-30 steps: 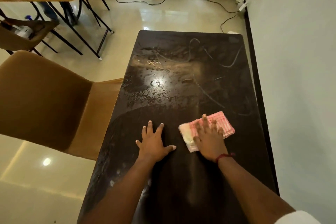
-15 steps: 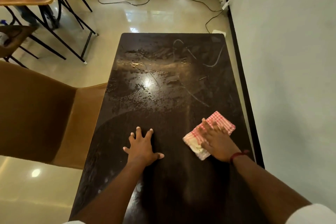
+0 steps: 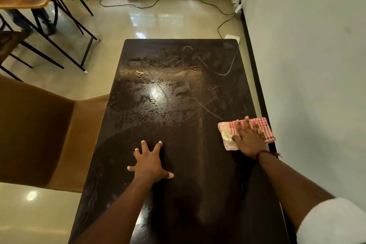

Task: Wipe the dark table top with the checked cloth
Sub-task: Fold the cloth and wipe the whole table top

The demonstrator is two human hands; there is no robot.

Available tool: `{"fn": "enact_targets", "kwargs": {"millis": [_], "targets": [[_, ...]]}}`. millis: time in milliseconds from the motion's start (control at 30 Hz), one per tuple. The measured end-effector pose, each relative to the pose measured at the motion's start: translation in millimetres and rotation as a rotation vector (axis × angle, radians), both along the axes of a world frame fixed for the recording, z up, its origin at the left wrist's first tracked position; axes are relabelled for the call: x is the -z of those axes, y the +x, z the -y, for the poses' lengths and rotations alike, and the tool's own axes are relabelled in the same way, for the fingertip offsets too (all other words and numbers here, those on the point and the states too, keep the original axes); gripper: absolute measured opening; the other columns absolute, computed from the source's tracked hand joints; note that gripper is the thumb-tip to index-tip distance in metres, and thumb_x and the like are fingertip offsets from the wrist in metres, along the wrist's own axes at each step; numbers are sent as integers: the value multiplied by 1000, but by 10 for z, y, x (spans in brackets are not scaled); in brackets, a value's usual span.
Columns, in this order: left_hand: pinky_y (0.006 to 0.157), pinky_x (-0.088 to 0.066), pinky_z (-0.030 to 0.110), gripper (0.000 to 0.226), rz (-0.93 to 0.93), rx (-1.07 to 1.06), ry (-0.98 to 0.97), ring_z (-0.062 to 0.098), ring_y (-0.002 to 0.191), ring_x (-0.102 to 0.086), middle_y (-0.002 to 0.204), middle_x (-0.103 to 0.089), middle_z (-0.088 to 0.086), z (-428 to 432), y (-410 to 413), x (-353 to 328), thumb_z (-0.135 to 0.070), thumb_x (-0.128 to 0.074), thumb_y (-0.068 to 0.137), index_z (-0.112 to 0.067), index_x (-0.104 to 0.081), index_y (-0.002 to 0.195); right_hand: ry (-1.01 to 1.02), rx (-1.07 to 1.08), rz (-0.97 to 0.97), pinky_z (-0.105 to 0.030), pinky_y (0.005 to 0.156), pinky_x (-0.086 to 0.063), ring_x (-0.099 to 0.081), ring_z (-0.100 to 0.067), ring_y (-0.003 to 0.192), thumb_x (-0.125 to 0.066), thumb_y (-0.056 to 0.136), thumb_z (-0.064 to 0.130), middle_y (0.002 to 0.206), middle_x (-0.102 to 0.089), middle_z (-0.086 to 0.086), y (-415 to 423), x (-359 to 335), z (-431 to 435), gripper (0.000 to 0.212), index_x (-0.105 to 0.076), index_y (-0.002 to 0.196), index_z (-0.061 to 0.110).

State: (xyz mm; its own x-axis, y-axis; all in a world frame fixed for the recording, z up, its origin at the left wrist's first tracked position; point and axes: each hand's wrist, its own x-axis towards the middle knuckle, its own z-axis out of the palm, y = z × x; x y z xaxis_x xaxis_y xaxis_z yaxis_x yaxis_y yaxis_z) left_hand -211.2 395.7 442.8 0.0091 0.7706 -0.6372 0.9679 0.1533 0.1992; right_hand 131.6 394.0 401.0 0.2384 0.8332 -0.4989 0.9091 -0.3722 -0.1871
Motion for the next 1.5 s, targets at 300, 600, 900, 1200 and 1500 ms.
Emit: {"fn": "enact_targets", "kwargs": {"millis": [300,600,900,1200,1500], "targets": [[101,-22,80,127,-5,23,-26,47,144,5,157,13,10,-211,0,-13,-51,-92,49,-51,-11,146,23,-243,13,-51,117,5,13,-30,147,-29,99,48,155,24,5,150,8,189,62,0,152,30],[102,-18,80,125,3,4,-15,47,144,7,157,14,10,-213,7,-15,-48,-92,50,-53,-12,146,61,-200,13,-53,116,3,11,-39,145,-29,100,43,159,18,-3,-435,-48,-276,60,-1,152,30],[102,-16,81,124,-3,29,-16,49,143,9,157,17,12,-197,-7,22,-50,-91,52,-53,-8,146,61,-95,54,-55,116,1,10,-39,145,-25,98,48,160,17,-4,-391,41,-453,61,-1,152,30],[103,-12,81,126,45,50,-19,49,143,16,157,23,14,-172,-80,-7,-52,-87,57,-51,0,148,-14,-489,6,-46,117,4,14,-30,146,-20,95,54,156,25,5,-792,-45,-292,62,-5,151,32],[109,-9,74,95,128,6,193,38,147,14,161,15,8,-234,-368,72,-61,-66,78,-51,-2,148,40,-99,59,-56,115,1,10,-42,145,-24,100,42,160,16,-6,-1455,-6,-862,58,-3,152,28]]}}
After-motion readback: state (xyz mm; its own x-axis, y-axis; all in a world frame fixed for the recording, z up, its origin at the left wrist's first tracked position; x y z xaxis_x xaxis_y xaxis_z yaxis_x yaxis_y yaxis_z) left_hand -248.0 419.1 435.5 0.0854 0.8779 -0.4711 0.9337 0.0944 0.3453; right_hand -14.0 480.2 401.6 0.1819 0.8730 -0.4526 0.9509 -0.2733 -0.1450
